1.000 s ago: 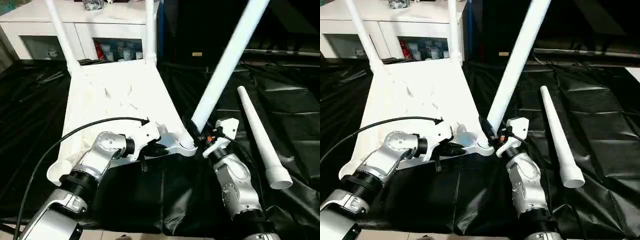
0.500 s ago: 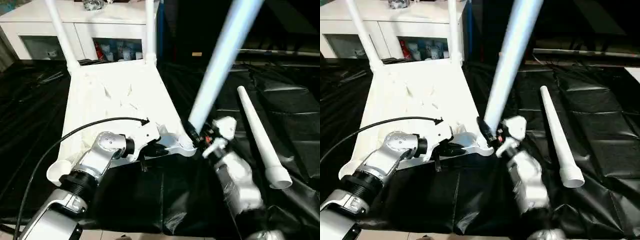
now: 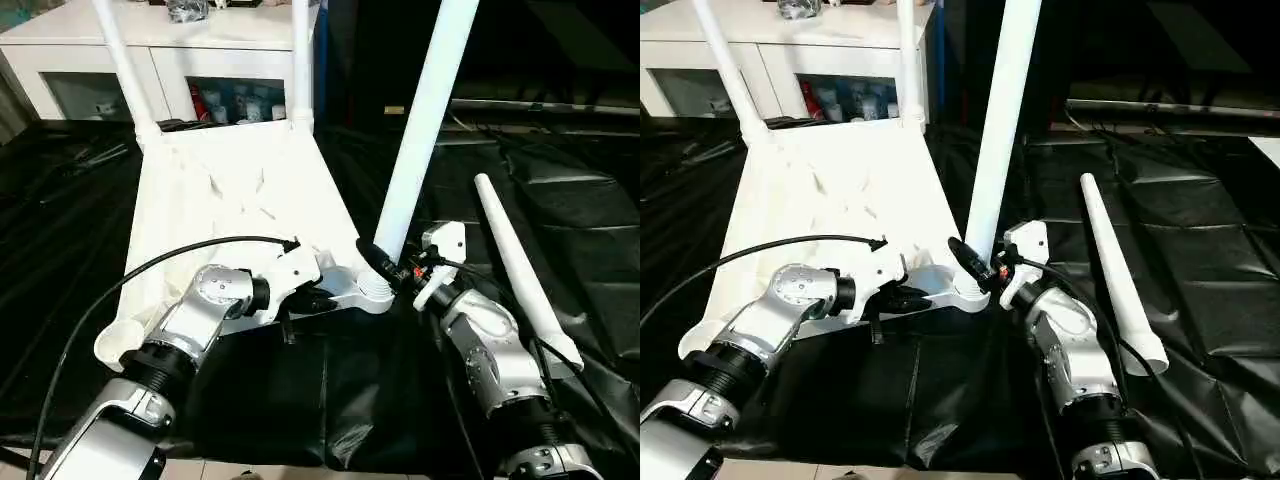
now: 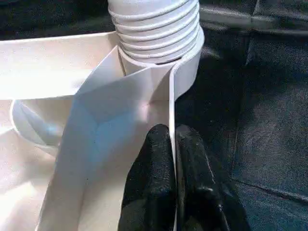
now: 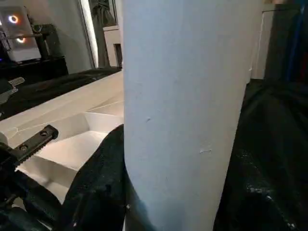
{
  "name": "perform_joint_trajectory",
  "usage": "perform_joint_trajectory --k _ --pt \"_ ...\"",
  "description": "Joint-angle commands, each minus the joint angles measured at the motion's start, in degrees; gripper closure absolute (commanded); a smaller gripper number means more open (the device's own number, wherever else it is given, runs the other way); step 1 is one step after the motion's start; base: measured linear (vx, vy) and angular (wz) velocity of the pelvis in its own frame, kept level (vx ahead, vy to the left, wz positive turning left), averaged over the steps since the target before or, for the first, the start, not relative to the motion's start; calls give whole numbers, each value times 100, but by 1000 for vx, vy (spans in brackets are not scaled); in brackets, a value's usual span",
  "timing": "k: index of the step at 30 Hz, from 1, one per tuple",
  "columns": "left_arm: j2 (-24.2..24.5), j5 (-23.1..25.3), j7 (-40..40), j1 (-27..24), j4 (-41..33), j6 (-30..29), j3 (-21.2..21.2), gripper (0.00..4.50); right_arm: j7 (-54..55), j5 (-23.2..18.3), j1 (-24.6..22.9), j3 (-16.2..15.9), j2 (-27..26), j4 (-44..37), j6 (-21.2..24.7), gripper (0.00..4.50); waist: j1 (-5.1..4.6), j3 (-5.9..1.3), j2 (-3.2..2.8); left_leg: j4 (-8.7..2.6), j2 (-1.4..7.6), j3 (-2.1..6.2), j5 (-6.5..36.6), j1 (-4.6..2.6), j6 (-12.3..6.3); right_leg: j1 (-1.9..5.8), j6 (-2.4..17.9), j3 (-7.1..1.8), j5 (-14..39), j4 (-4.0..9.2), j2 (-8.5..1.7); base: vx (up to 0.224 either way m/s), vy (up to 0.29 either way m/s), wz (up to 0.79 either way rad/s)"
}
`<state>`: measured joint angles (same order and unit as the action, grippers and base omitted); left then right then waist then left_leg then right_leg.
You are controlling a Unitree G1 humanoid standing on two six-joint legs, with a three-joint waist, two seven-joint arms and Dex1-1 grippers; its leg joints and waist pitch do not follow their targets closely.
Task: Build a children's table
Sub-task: Insert table leg to table base
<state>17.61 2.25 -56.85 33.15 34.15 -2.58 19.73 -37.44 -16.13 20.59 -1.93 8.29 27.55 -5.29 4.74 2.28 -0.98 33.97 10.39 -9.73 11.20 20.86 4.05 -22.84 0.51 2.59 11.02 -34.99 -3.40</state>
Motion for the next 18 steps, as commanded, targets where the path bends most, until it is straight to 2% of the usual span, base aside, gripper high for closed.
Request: perform_joint_trajectory --k 1,2,3,4,6,7,9,13,15,16,18 --pt "181 -9 157 -22 100 141 -207 450 315 317 -282 180 262 566 87 262 -47 -250 140 -467 271 60 1430 -55 -202 175 791 -284 2334 566 -494 0 0 0" --pt "180 -22 162 -20 97 138 -226 450 355 304 -287 198 231 573 40 262 -47 -241 120 -472 271 59 1453 -61 -201 162 774 -286 2413 583 -492 0 0 0" --pt "193 -31 158 -14 134 167 -242 450 442 318 -281 212 183 604 -30 262 -57 -235 151 -478 268 59 1473 -48 -190 164 718 -282 2533 603 -490 0 0 0" --pt "208 -31 165 -6 196 207 -258 450 538 300 -274 254 117 653 -97 262 -58 -229 116 -495 269 71 1522 -51 -165 150 672 -282 2653 618 -495 0 0 0" --pt "236 6 194 0 245 211 -251 450 692 237 -281 368 27 690 -209 262 -68 -224 130 -504 264 85 1624 -47 -132 149 606 -278 2830 631 -500 0 0 0" --pt "210 -23 193 14 220 159 -287 450 799 155 -304 492 -22 664 -303 262 -72 -213 162 -503 264 85 1691 -59 -131 132 570 -279 2996 650 -508 0 0 0" --pt "196 -78 164 45 241 136 -340 450 875 121 -298 548 -67 657 -359 262 -77 -210 147 -509 268 94 1733 -64 -124 121 537 -280 3150 667 -517 0 0 0" --pt "237 -44 143 106 297 176 -344 450 915 113 -392 544 -130 564 -494 262 -76 -207 164 -523 277 97 1710 -46 -129 116 531 -285 3071 663 -517 0 0 0" --pt "251 -10 146 166 384 224 -330 450 935 141 -444 497 -157 519 -599 262 -75 -205 155 -527 275 96 1713 -49 -127 112 525 -284 3047 668 -512 0 0 0" --pt "253 -3 146 201 446 257 -323 450 965 183 -463 460 -176 537 -682 262 -79 -205 129 -531 278 99 1731 -50 -117 109 546 -288 3011 663 -511 0 0 0" --pt "248 7 148 229 497 285 -308 450 1027 296 -494 402 -190 586 -834 262 -81 -202 135 -533 275 99 1753 -48 -108 109 554 -285 3021 665 -510 0 0 0"
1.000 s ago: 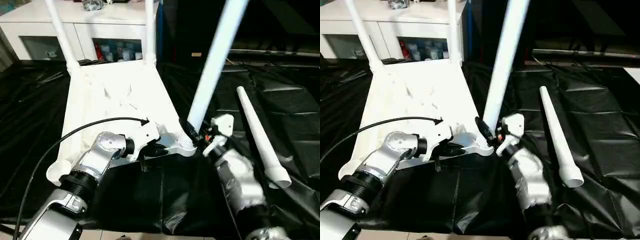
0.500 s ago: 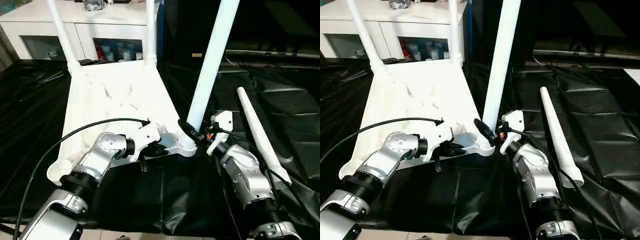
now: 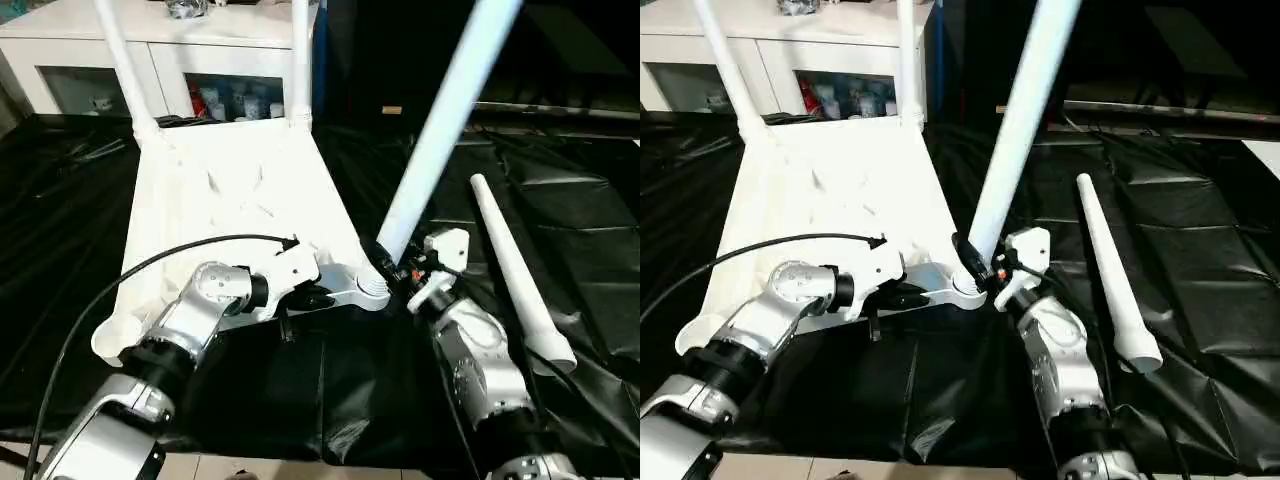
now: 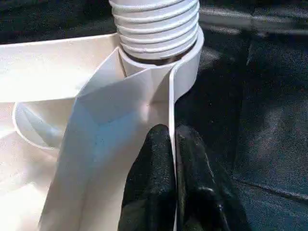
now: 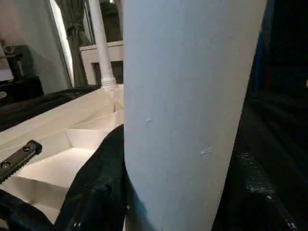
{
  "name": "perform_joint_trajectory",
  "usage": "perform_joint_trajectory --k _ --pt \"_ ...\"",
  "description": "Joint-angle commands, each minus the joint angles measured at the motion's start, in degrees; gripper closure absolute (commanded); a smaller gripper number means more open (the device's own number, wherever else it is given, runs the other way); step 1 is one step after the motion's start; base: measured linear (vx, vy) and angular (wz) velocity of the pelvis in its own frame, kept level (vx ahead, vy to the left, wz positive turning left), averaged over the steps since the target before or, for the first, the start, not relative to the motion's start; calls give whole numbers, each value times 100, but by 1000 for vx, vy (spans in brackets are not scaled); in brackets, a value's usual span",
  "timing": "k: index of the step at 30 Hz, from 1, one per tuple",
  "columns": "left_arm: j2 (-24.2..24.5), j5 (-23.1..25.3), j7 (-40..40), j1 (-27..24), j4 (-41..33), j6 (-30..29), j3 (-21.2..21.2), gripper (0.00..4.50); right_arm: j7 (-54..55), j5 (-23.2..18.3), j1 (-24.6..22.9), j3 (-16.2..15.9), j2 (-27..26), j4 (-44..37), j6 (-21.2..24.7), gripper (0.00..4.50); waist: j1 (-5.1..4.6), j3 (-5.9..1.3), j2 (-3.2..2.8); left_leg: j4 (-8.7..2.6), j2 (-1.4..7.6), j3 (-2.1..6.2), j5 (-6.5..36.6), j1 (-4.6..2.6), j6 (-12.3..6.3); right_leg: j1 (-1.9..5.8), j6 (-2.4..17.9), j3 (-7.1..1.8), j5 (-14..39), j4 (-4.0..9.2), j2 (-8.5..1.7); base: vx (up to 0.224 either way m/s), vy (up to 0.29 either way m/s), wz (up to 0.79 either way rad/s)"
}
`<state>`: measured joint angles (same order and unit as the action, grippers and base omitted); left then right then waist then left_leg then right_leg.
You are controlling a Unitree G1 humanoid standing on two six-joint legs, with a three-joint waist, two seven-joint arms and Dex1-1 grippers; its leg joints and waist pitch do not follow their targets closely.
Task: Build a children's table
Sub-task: Insert table leg to table base
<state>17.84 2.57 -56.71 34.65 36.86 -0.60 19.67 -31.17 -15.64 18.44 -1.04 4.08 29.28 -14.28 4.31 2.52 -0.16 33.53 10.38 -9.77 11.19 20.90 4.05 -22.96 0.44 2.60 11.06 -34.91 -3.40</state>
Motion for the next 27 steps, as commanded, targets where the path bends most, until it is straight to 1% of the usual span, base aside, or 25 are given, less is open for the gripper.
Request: perform_joint_trajectory --k 1,4,5,6,8,9,11,13,16,17,18,19,20,21,23,24,25,27 --pt "217 -18 138 101 253 98 -294 450 455 343 -323 261 204 421 -73 262 -40 -225 63 -487 272 101 1755 -48 -107 123 550 -290 3052 663 -513 0 0 0" --pt "178 -15 164 158 315 104 -293 450 594 526 -459 134 93 407 -342 262 -40 -217 58 -488 267 104 1827 -62 -76 99 479 -292 3283 693 -522 0 0 0" --pt "175 -16 166 160 316 104 -294 450 594 530 -468 127 85 408 -346 262 -45 -219 64 -492 267 109 1825 -57 -81 110 471 -292 3300 694 -525 0 0 0" --pt "162 -17 175 175 337 107 -296 450 577 545 -484 93 74 425 -362 262 -55 -207 62 -500 268 116 1878 -52 -88 107 468 -283 3373 702 -517 0 0 0" --pt "144 -17 180 187 364 120 -296 450 576 587 -563 9 26 399 -402 262 -68 -196 61 -496 267 121 1995 -72 -88 84 428 -280 3567 735 -526 0 0 0" --pt "139 -18 180 186 369 124 -297 450 558 587 -594 -21 7 377 -391 262 -84 -197 70 -504 264 130 2012 -61 -95 100 412 -274 3609 742 -529 0 0 0" --pt "116 -20 184 196 411 155 -290 450 477 600 -666 -119 -39 348 -363 262 -106 -206 67 -521 271 134 1985 -65 -112 113 428 -264 3529 748 -524 0 0 0" --pt "116 -22 176 202 430 174 -287 450 411 653 -644 -187 9 347 -279 262 -125 -212 73 -546 277 129 1856 -37 -153 142 512 -260 3245 732 -516 0 0 0" --pt "134 -8 165 212 445 203 -273 450 250 675 -507 -256 138 347 -27 262 -146 -199 81 -529 264 124 1916 -54 -163 132 529 -260 3390 749 -519 0 0 0" --pt "135 -7 163 213 445 204 -272 450 237 669 -500 -256 144 345 -14 262 -149 -196 83 -527 263 123 1912 -52 -167 129 522 -262 3434 756 -525 0 0 0" --pt "143 -1 150 215 443 213 -266 450 135 615 -443 -257 187 321 92 262 -150 -195 82 -520 262 120 1918 -57 -167 121 510 -266 3484 766 -528 0 0 0" --pt "158 1 118 222 436 233 -261 450 -37 523 -314 -252 280 266 301 262 -157 -191 85 -517 258 127 1959 -67 -170 120 489 -257 3585 777 -525 0 0 0" --pt "172 6 93 228 429 250 -259 450 -199 442 -185 -252 375 223 510 262 -162 -200 93 -519 259 134 1883 -44 -186 152 487 -257 3522 762 -522 0 0 0" --pt "181 11 73 234 424 262 -257 450 -317 385 -80 -250 450 195 671 262 -162 -205 87 -516 271 125 1827 -50 -195 140 526 -263 3377 749 -512 0 0 0" --pt "206 30 18 243 404 290 -238 450 -578 272 218 -232 650 174 1069 262 -173 -209 72 -508 272 114 1786 -62 -213 145 629 -265 3170 728 -498 0 0 0" --pt "222 42 -13 250 398 304 -225 450 -710 221 383 -218 747 186 1222 262 -177 -218 89 -503 271 102 1695 -41 -218 162 669 -267 3013 713 -495 0 0 0" --pt "238 49 -51 252 381 309 -209 450 -858 171 567 -205 858 214 1388 262 -179 -220 94 -498 269 100 1673 -41 -219 162 690 -265 2985 707 -500 0 0 0" --pt "278 60 -165 254 331 291 -161 450 -1280 127 986 -258 1115 352 1758 262 -182 -246 97 -474 268 85 1462 -32 -251 196 813 -260 2673 667 -491 0 0 0"
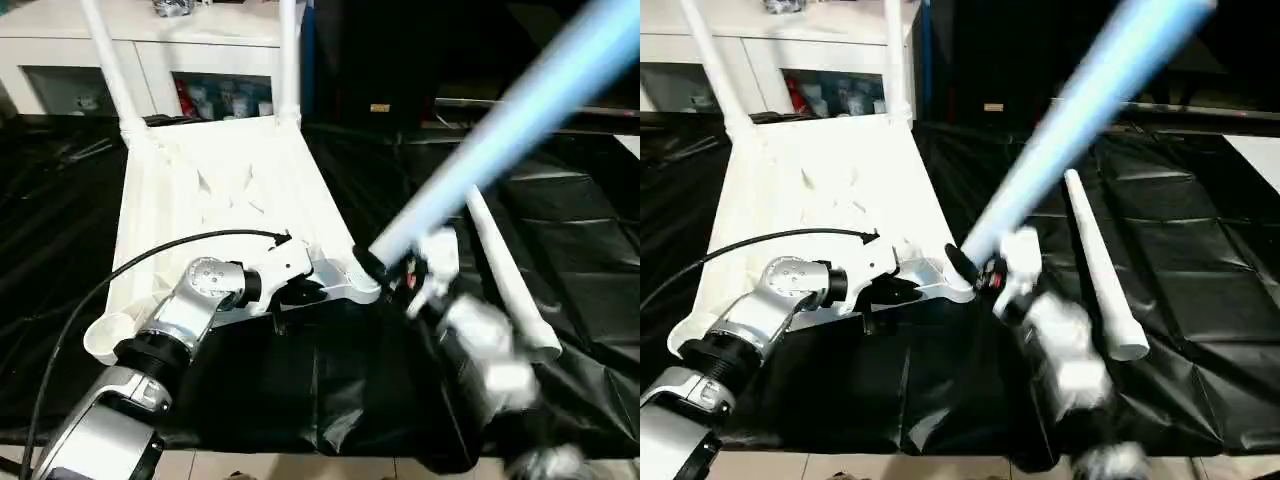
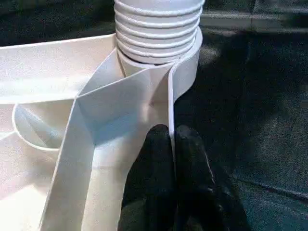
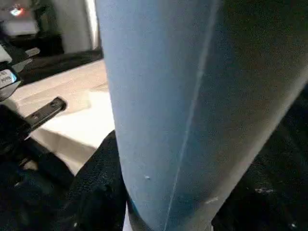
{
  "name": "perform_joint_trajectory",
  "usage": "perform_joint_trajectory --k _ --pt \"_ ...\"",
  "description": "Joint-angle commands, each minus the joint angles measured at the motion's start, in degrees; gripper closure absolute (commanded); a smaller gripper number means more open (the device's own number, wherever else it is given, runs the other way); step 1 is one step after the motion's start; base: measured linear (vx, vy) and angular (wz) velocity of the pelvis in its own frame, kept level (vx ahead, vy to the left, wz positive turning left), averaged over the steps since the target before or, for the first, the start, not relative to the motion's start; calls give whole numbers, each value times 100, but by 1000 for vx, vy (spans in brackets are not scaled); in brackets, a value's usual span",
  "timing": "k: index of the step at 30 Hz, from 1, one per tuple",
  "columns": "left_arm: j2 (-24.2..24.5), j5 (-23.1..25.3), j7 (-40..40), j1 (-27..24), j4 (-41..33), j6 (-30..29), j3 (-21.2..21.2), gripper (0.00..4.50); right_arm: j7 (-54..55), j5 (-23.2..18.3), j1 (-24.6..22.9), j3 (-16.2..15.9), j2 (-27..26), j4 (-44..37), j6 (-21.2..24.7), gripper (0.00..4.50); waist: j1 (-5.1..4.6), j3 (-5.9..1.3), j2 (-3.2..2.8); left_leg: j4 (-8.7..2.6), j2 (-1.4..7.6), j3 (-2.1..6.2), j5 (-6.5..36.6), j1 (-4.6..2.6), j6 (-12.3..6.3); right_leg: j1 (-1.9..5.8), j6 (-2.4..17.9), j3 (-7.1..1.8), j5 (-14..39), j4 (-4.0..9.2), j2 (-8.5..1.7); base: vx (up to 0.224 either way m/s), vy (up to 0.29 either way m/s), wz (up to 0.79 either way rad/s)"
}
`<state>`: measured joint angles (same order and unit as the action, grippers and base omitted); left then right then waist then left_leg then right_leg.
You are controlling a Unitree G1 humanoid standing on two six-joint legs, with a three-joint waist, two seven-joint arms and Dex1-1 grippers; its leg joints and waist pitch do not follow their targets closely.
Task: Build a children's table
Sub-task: Insert table leg to table base
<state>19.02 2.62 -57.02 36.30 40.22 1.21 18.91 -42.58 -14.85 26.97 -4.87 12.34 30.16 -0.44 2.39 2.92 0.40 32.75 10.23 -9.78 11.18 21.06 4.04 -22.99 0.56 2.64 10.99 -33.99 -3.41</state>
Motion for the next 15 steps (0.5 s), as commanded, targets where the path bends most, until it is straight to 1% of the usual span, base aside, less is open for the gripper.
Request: perform_joint_trajectory --k 1,2,3,4,5,6,7,8,9,10,11,12,13,14,15 --pt "162 56 -138 89 -8 110 -83 450 -155 48 147 121 298 268 389 262 17 -281 34 -389 286 74 1397 -52 -260 195 852 -268 2561 566 -491 0 0 0" --pt "173 57 -173 84 -29 105 -67 450 -288 46 256 91 373 306 512 262 20 -284 34 -379 285 70 1373 -57 -259 194 877 -267 2505 558 -488 0 0 0" --pt "183 55 -202 70 -66 92 -51 450 -469 52 358 41 464 330 666 262 19 -291 46 -375 284 64 1310 -46 -264 207 914 -265 2372 538 -485 0 0 0" --pt "183 55 -202 70 -66 92 -51 450 -469 52 358 41 464 330 666 262 29 -303 43 -369 291 61 1242 -52 -267 214 964 -264 2225 517 -486 0 0 0" --pt "193 55 -231 54 -107 77 -31 450 -684 79 428 -33 562 328 772 262 34 -306 37 -365 295 60 1211 -53 -267 215 995 -264 2123 504 -483 0 0 0" --pt "193 55 -231 54 -107 77 -31 450 -684 79 428 -33 562 328 772 262 38 -321 39 -362 300 55 1101 -45 -287 236 1060 -259 1861 471 -475 0 0 0" --pt "209 54 -297 52 -143 72 -3 450 -1138 131 511 -241 727 302 1000 262 52 -334 29 -353 305 51 1059 -68 -309 236 1145 -254 1641 446 -465 56 1 3" --pt "217 52 -336 43 -179 67 16 450 -1393 158 536 -368 824 263 1131 262 55 -332 25 -349 300 45 1062 -60 -337 246 1184 -251 1543 437 -458 0 0 0" --pt "224 53 -368 49 -189 67 28 450 -1592 195 553 -485 888 245 1215 262 80 -349 26 -325 300 25 961 -69 -374 248 1255 -259 1283 411 -453 0 0 0" --pt "228 54 -384 52 -193 68 35 450 -1694 214 561 -545 921 236 1259 262 99 -353 18 -319 306 20 925 -82 -396 240 1303 -259 1163 398 -453 53 7 4" --pt "238 65 -414 36 -275 60 63 450 -1905 296 544 -714 1017 185 1277 262 126 -374 20 -308 316 18 719 -59 -439 280 1369 -250 803 345 -449 53 7 4" --pt "238 65 -414 36 -275 60 63 450 -1905 296 544 -714 1017 185 1277 262 145 -382 17 -297 323 16 612 -58 -462 281 1399 -249 587 314 -445 54 12 1" --pt "243 62 -488 20 -454 11 108 450 -2093 368 491 -883 1096 112 1282 262 165 -392 -126 -291 329 32 465 -51 -488 291 1529 -231 119 247 -440 0 0 0" --pt "230 54 -530 39 -446 27 120 450 -2098 428 496 -923 1077 176 1212 262 152 -397 -85 -286 334 19 461 -48 -506 300 1538 -228 -17 259 -431 0 0 0" --pt "220 48 -557 57 -420 44 124 450 -2093 466 507 -938 1054 232 1169 262 154 -406 -39 -265 315 10 455 -38 -514 318 1601 -227 -229 223 -425 0 0 0"
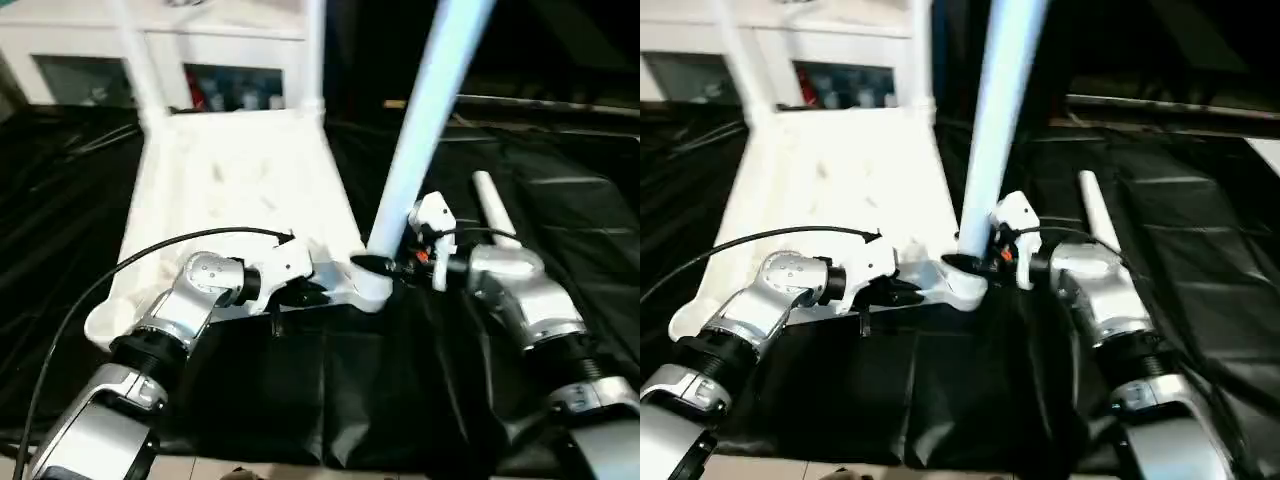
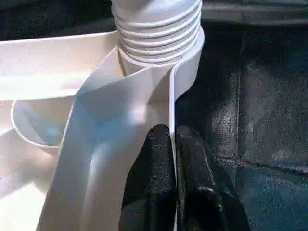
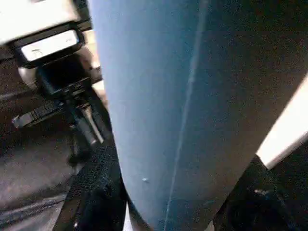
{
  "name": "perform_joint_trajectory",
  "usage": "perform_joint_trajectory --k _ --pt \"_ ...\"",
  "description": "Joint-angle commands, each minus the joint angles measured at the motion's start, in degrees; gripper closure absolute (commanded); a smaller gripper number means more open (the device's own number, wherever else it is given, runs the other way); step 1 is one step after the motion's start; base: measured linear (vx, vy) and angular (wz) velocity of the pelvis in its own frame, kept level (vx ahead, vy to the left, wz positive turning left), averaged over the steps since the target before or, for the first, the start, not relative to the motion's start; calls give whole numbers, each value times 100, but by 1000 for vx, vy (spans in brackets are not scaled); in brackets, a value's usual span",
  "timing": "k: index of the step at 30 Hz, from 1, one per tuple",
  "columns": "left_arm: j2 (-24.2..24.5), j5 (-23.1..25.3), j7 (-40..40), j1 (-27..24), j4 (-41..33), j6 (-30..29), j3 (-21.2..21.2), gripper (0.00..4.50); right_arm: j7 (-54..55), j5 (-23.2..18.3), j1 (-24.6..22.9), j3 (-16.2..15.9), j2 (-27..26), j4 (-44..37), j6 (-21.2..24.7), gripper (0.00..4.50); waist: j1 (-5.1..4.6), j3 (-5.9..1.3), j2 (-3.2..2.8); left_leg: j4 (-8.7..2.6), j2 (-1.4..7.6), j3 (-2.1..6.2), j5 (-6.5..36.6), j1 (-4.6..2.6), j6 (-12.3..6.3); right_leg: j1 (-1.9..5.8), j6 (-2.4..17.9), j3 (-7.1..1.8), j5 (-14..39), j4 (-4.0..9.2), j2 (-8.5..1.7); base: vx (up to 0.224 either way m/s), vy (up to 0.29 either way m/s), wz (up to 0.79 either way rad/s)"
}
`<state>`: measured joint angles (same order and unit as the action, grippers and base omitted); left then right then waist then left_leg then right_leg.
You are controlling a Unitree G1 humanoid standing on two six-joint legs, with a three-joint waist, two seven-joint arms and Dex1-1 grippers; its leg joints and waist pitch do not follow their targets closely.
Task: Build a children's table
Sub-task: Insert table leg to table base
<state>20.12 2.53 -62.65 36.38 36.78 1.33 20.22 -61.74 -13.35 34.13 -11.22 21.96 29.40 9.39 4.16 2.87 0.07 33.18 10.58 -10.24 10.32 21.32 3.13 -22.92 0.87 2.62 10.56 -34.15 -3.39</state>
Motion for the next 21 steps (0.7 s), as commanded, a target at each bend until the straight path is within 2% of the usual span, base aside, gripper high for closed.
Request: perform_joint_trajectory --k 1,2,3,4,5,7,9,10,11,12,13,17,18,19,21 --pt "87 87 20 75 -15 65 14 450 -185 362 -241 -328 96 337 124 262 -7 -401 -110 -308 275 66 587 -65 -406 318 1598 -223 -192 229 -444 0 0 0" --pt "87 87 20 75 -15 65 14 450 -185 362 -241 -328 96 337 124 262 -23 -401 -81 -307 280 49 655 -81 -401 307 1593 -222 -168 260 -433 0 0 0" --pt "76 127 28 83 4 79 41 450 -202 380 -282 -337 107 338 99 262 -23 -396 -102 -305 279 54 724 -81 -374 308 1609 -224 -134 259 -437 0 0 0" --pt "75 170 33 101 38 110 66 450 -225 367 -314 -336 103 345 113 262 -27 -385 -74 -318 270 50 936 -86 -313 323 1582 -226 139 297 -441 0 0 0" --pt "84 208 32 119 48 125 89 450 -197 395 -356 -345 76 392 52 262 -13 -381 -104 -325 276 57 995 -95 -283 318 1568 -226 253 306 -450 0 0 0" --pt "91 232 25 118 24 121 100 450 -184 402 -391 -361 64 420 17 262 -17 -360 -94 -350 288 58 1226 -117 -168 305 1496 -228 675 351 -447 0 0 0" --pt "90 214 29 69 -108 45 87 450 -97 416 -520 -399 -14 456 -64 262 -12 -352 -5 -359 290 54 1286 -115 -145 308 1458 -233 846 364 -462 0 0 0" --pt "85 188 29 41 -172 4 70 450 -62 420 -575 -410 -51 462 -90 262 -12 -343 -51 -374 292 64 1323 -121 -101 299 1405 -236 1039 375 -465 0 0 0" --pt "75 157 34 25 -199 -16 46 450 -28 444 -618 -411 -88 501 -182 262 -11 -344 -55 -376 296 66 1352 -133 -90 290 1395 -236 1075 381 -464 0 0 0" --pt "59 114 41 0 -218 -21 9 450 3 471 -683 -407 -141 571 -320 262 -18 -345 61 -375 293 60 1328 -122 -112 300 1368 -241 1132 376 -476 0 0 0" --pt "52 86 40 -22 -217 15 -19 450 10 486 -742 -399 -180 632 -427 262 -13 -334 -2 -384 299 66 1328 -124 -109 275 1348 -247 1191 389 -487 0 0 0" --pt "92 -14 -139 -67 -225 181 -60 450 -118 531 -853 -457 -175 715 -608 262 -41 -350 13 -401 297 77 1442 -134 -63 285 1315 -241 1170 389 -468 0 0 0" --pt "191 -66 -381 -85 -275 241 -49 450 -143 589 -846 -497 -171 820 -728 262 -43 -352 41 -401 295 77 1449 -129 -89 280 1313 -242 1169 387 -477 0 0 0" --pt "224 -60 -411 -92 -281 243 -47 450 -116 611 -837 -500 -185 876 -771 262 -52 -353 27 -408 299 74 1492 -134 -87 269 1318 -240 1173 392 -469 0 0 0" --pt "245 -42 -411 -88 -265 246 -46 450 -73 638 -823 -499 -199 935 -818 262 -64 -352 41 -415 298 78 1520 -127 -68 280 1323 -239 1157 387 -466 0 0 0"
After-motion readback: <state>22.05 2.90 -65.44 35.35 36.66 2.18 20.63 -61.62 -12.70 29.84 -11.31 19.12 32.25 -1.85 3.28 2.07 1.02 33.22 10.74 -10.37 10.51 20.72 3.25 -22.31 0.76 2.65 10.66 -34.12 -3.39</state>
